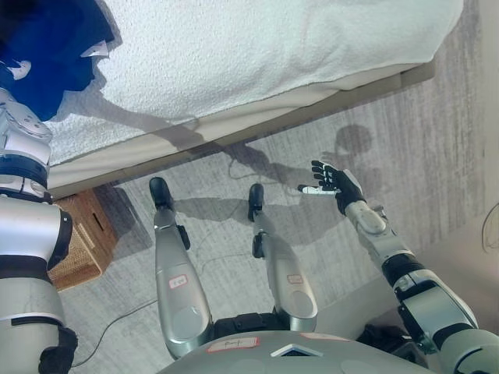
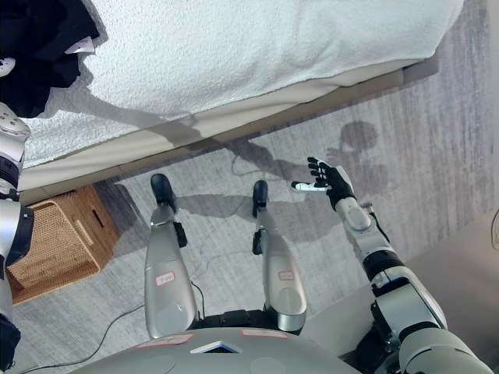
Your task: Put the clothes on the bed into the basket.
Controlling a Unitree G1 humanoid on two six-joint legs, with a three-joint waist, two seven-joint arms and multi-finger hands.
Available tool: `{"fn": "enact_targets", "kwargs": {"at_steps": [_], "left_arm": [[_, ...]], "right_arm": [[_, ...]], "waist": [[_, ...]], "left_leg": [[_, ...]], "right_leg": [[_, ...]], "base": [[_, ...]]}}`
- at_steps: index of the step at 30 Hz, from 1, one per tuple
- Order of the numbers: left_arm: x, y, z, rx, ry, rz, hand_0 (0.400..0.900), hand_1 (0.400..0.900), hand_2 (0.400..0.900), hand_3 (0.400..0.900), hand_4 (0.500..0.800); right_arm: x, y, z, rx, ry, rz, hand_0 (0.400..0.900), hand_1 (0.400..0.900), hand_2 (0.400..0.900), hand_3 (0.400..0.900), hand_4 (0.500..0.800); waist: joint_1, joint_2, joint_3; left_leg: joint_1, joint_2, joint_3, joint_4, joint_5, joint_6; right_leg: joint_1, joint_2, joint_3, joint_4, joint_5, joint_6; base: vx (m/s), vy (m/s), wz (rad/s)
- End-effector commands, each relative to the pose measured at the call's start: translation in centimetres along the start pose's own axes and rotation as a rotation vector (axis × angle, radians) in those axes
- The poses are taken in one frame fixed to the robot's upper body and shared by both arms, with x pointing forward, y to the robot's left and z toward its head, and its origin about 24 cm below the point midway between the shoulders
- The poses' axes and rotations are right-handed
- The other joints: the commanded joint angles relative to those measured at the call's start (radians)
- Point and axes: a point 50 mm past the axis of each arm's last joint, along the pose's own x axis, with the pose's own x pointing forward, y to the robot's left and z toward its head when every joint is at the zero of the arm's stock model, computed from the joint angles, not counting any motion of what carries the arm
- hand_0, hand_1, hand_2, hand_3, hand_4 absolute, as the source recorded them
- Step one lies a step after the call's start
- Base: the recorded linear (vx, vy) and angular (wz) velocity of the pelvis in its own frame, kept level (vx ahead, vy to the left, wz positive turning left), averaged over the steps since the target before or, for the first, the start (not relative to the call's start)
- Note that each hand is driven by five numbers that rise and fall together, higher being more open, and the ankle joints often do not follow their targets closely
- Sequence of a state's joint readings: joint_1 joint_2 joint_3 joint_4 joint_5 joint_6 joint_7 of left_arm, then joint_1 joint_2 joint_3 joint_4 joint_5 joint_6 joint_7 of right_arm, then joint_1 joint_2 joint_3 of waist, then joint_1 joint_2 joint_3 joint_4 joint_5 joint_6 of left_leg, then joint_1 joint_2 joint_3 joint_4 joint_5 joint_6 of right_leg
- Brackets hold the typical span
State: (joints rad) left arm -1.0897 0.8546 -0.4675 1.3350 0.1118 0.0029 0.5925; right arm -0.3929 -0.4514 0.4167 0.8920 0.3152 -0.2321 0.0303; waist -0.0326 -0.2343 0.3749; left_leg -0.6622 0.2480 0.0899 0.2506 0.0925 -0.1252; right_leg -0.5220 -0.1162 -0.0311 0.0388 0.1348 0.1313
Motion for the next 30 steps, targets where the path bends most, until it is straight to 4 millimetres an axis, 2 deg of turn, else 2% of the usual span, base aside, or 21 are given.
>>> {"fn": "enact_targets", "kwargs": {"at_steps": [1,5,8,11,13,14,15,16,17,18,19,22,23,24,30], "left_arm": [[-0.6,-0.9,-1.1,0.027,0.013,-0.031,0.400,0.400,0.400,0.400,0.500],[-1.8,-2.6,-1.7,-0.046,0.037,-0.100,0.400,0.400,0.400,0.400,0.500],[-3.1,-4.3,-2.1,-0.116,0.052,-0.169,0.400,0.400,0.400,0.400,0.500],[-4.7,-5.8,-4.0,-0.146,0.095,-0.243,0.400,0.400,0.400,0.400,0.500],[-5.1,-6.1,-4.4,-0.136,0.100,-0.264,0.400,0.400,0.400,0.400,0.500],[-5.8,-6.4,-6.0,-0.115,0.130,-0.291,0.400,0.400,0.400,0.400,0.500],[-5.9,-6.4,-6.1,-0.115,0.131,-0.292,0.400,0.400,0.400,0.400,0.500],[-6.2,-6.4,-7.0,-0.092,0.148,-0.305,0.400,0.400,0.400,0.400,0.500],[-6.8,-6.3,-8.9,-0.049,0.178,-0.323,0.400,0.400,0.400,0.400,0.500],[-6.8,-6.3,-9.0,-0.049,0.179,-0.324,0.400,0.400,0.400,0.400,0.500],[-7.4,-5.9,-11.1,0.018,0.218,-0.339,0.400,0.400,0.400,0.400,0.500],[-7.4,-5.9,-11.2,0.018,0.218,-0.339,0.400,0.400,0.400,0.400,0.500],[-7.9,-4.4,-14.5,0.083,0.293,-0.329,0.400,0.400,0.400,0.400,0.500],[-7.8,-3.0,-16.2,0.150,0.313,-0.314,0.400,0.400,0.400,0.400,0.500],[-7.6,2.1,-20.9,0.258,0.434,-0.245,0.400,0.400,0.400,0.400,0.500]], "right_arm": [[-2.2,-3.6,-1.9,-0.013,0.022,-0.099,0.900,0.900,0.900,0.900,0.800],[-2.5,-3.6,-3.0,-0.006,0.066,-0.111,0.900,0.900,0.900,0.900,0.800],[-3.1,-3.9,-4.5,0.002,0.136,-0.133,0.900,0.900,0.900,0.900,0.800],[-4.1,-4.5,-6.4,0.010,0.230,-0.160,0.900,0.900,0.900,0.900,0.800],[-4.4,-4.6,-7.1,0.010,0.259,-0.163,0.900,0.900,0.900,0.900,0.800],[-5.1,-5.1,-8.1,-0.001,0.315,-0.175,0.900,0.900,0.900,0.900,0.800],[-5.1,-5.1,-8.1,-0.002,0.316,-0.174,0.900,0.900,0.900,0.900,0.800],[-5.4,-5.3,-8.4,-0.013,0.337,-0.175,0.900,0.900,0.900,0.900,0.800],[-6.0,-5.6,-9.3,-0.017,0.378,-0.180,0.900,0.900,0.900,0.900,0.800],[-6.0,-5.6,-9.3,-0.018,0.379,-0.180,0.900,0.900,0.900,0.900,0.800],[-6.6,-5.9,-9.9,-0.025,0.413,-0.185,0.900,0.900,0.900,0.900,0.800],[-6.6,-5.9,-9.9,-0.025,0.413,-0.185,0.900,0.900,0.900,0.900,0.800],[-7.5,-6.3,-10.8,-0.024,0.455,-0.194,0.900,0.900,0.900,0.900,0.800],[-7.8,-6.4,-11.2,-0.026,0.472,-0.187,0.900,0.900,0.900,0.900,0.800],[-8.8,-6.7,-11.9,-0.021,0.500,-0.171,0.900,0.900,0.900,0.900,0.800]], "waist": [[-0.021,0.035,-0.089],[-0.002,0.049,-0.107],[0.026,0.064,-0.117],[0.060,0.082,-0.135],[0.066,0.084,-0.136],[0.081,0.091,-0.150],[0.081,0.092,-0.147],[0.089,0.095,-0.153],[0.100,0.101,-0.165],[0.100,0.101,-0.164],[0.109,0.105,-0.176],[0.109,0.105,-0.176],[0.123,0.108,-0.190],[0.131,0.108,-0.198],[0.161,0.089,-0.214]], "left_leg": [[-0.084,0.041,-0.110,-0.025,0.075,-0.055],[-0.020,0.041,-0.109,-0.039,0.072,-0.055],[0.055,0.037,-0.106,-0.047,0.060,-0.051],[0.156,0.030,-0.105,-0.054,0.046,-0.045],[0.186,0.028,-0.103,-0.059,0.043,-0.044],[0.225,0.023,-0.103,-0.066,0.040,-0.043],[0.230,0.023,-0.102,-0.068,0.040,-0.043],[0.250,0.019,-0.102,-0.074,0.041,-0.042],[0.279,0.016,-0.102,-0.081,0.041,-0.041],[0.282,0.016,-0.101,-0.083,0.041,-0.041],[0.304,0.013,-0.099,-0.094,0.042,-0.040],[0.306,0.012,-0.099,-0.095,0.042,-0.040],[0.327,0.013,-0.105,-0.107,0.045,-0.039],[0.330,0.020,-0.110,-0.109,0.048,-0.040],[0.317,0.043,-0.136,-0.103,0.055,-0.045]], "right_leg": [[0.078,-0.090,0.008,-0.011,0.026,0.104],[0.127,-0.089,-0.001,0.003,0.010,0.102],[0.190,-0.094,-0.003,0.015,-0.013,0.098],[0.271,-0.101,-0.011,0.032,-0.051,0.092],[0.293,-0.103,-0.015,0.033,-0.057,0.092],[0.328,-0.106,-0.022,0.036,-0.070,0.091],[0.332,-0.106,-0.022,0.035,-0.070,0.091],[0.349,-0.108,-0.023,0.035,-0.076,0.090],[0.374,-0.110,-0.029,0.036,-0.085,0.087],[0.376,-0.110,-0.029,0.035,-0.085,0.087],[0.394,-0.111,-0.034,0.036,-0.094,0.085],[0.396,-0.112,-0.034,0.036,-0.094,0.085],[0.419,-0.108,-0.037,0.036,-0.105,0.082],[0.428,-0.102,-0.042,0.034,-0.112,0.079],[0.446,-0.072,-0.060,0.023,-0.123,0.071]], "base": [[0.03,-0.012,0.05],[0.08,-0.028,0.10],[0.13,-0.021,0.17],[0.17,-0.006,0.24],[0.11,0.006,0.16],[0.09,0.006,0.13],[0.08,0.011,0.13],[0.07,0.005,0.12],[0.07,0.006,0.12],[0.07,0.003,0.14],[0.03,-0.003,0.07],[0.02,-0.008,0.05],[0.04,-0.047,0.15],[0.04,-0.064,0.18],[0.02,-0.075,0.10]]}}
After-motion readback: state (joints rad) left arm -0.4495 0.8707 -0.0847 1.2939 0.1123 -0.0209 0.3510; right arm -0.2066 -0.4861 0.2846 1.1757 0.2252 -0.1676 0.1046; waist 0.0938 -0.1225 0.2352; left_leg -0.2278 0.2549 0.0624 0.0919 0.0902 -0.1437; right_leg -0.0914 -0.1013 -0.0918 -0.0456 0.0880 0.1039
